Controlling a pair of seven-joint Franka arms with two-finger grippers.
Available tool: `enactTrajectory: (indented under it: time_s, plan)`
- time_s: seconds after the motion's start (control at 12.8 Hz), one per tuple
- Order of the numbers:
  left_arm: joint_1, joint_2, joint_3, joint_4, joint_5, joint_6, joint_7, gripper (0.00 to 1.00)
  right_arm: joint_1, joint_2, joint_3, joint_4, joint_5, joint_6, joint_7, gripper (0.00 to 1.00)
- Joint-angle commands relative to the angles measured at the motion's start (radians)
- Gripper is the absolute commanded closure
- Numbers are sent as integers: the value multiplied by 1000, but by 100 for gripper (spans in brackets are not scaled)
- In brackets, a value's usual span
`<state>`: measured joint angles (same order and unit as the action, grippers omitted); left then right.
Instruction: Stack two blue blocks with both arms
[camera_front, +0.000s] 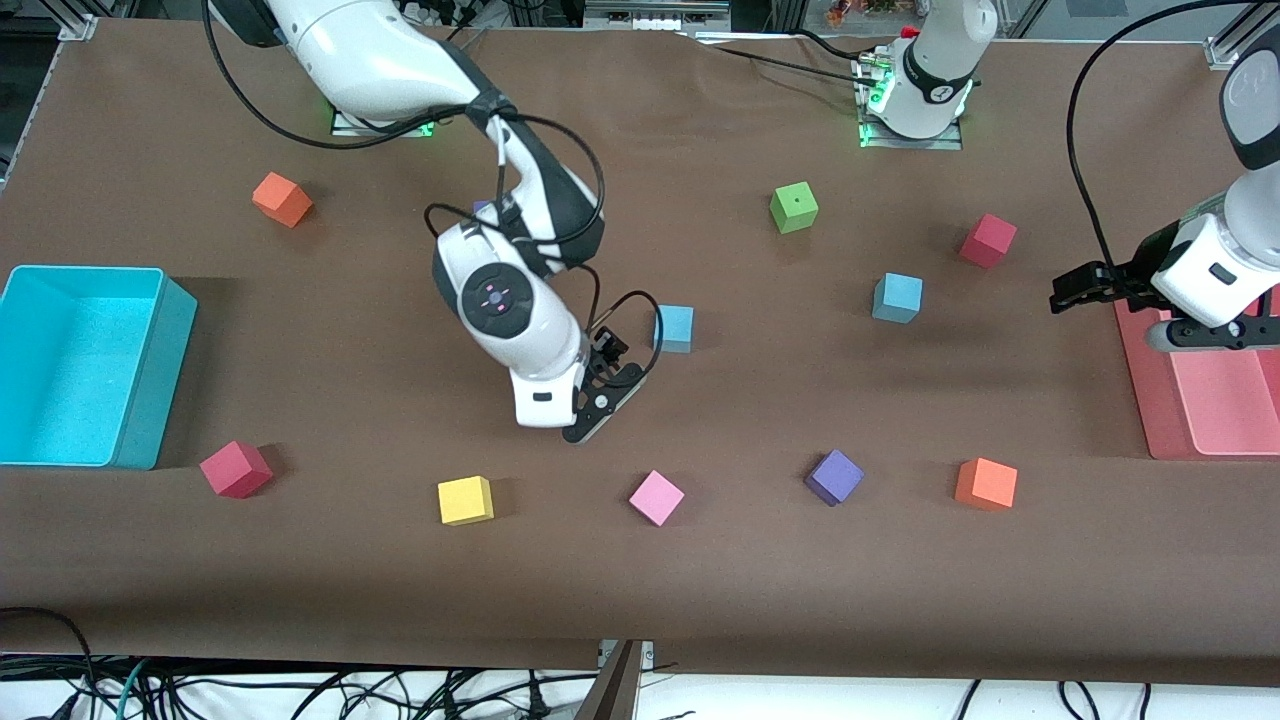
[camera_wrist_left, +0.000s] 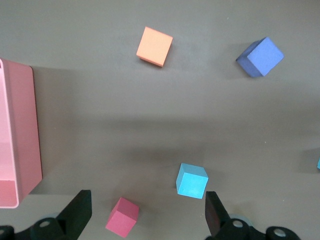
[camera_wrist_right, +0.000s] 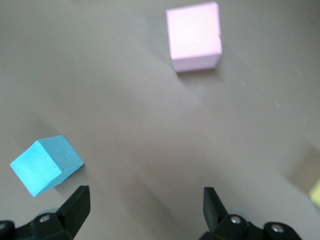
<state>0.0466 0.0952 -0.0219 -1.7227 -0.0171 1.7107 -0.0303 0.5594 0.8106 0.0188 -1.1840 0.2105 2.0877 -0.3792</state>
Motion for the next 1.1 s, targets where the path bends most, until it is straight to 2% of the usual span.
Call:
enactTrajectory:
  time_s: [0.0, 0.24, 0.47, 0.71, 0.78, 0.86, 1.02]
  plan:
    - [1, -11, -10, -53, 13, -2, 10, 0, -30, -8, 17, -130, 177, 174, -275, 0]
    - [-2, -15, -12, -110, 9, 0, 7, 0, -41, -5, 18, -232, 333, 303, -488, 0]
    - [-2, -26, -53, -230, 8, 26, 0, 0, -49, -5, 17, -325, 623, 359, -856, 0]
    - [-1, -87, -101, -401, 8, 183, -25, 0, -65, -5, 17, -394, 945, 348, -1264, 0]
    - [-2, -104, -124, -455, 8, 231, -25, 0, -71, -5, 17, -416, 1028, 335, -1378, 0]
    - [4, -117, -157, -513, 8, 275, -25, 0, -76, -5, 15, -425, 1094, 290, -1455, 0]
    - [4, -134, -190, -636, 9, 418, -25, 0, -82, -5, 17, -448, 1165, 241, -1547, 0]
